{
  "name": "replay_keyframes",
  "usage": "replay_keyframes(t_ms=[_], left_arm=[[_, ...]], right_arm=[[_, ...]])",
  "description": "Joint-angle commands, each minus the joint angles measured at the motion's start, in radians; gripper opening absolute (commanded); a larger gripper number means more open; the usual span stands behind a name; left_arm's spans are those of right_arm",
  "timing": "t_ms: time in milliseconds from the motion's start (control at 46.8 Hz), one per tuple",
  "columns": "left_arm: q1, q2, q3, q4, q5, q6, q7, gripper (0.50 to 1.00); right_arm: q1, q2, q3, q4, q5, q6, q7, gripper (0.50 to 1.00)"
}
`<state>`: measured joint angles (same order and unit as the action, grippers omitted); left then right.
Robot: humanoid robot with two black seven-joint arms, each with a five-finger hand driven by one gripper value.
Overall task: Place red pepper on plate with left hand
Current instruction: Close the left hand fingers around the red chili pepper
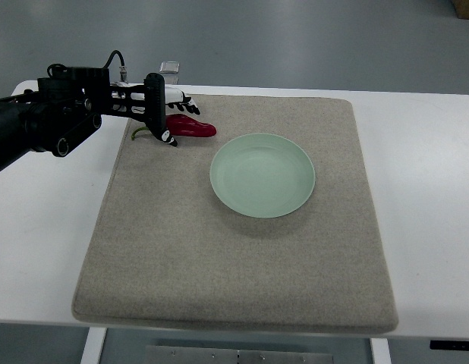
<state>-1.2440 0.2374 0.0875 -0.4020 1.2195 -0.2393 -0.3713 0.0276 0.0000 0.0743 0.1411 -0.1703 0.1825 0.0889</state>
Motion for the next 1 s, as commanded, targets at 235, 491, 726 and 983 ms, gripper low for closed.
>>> replay_keyframes(t_ms=[235, 491, 726, 983], left_arm=[[0.000, -0.001, 0.000, 0.000, 0.000, 0.000, 0.000, 0.698], [0.001, -0.003, 0.000, -0.001, 0.003, -0.002, 0.002, 0.628], [0.001, -0.003, 0.000, 0.000, 0.002, -0.003, 0.002, 0.500], [-0.008, -0.001, -0.002, 0.000, -0.008, -0.003, 0.002, 0.500]], right_arm=[[0.000, 0.000, -0.001, 0.000, 0.000, 0.000, 0.000, 0.932], [0.000, 0.000, 0.001, 0.000, 0.000, 0.000, 0.000, 0.932], [0.000, 0.000, -0.001, 0.000, 0.000, 0.000, 0.000, 0.932], [0.000, 0.000, -0.001, 0.000, 0.000, 0.000, 0.000, 0.932]])
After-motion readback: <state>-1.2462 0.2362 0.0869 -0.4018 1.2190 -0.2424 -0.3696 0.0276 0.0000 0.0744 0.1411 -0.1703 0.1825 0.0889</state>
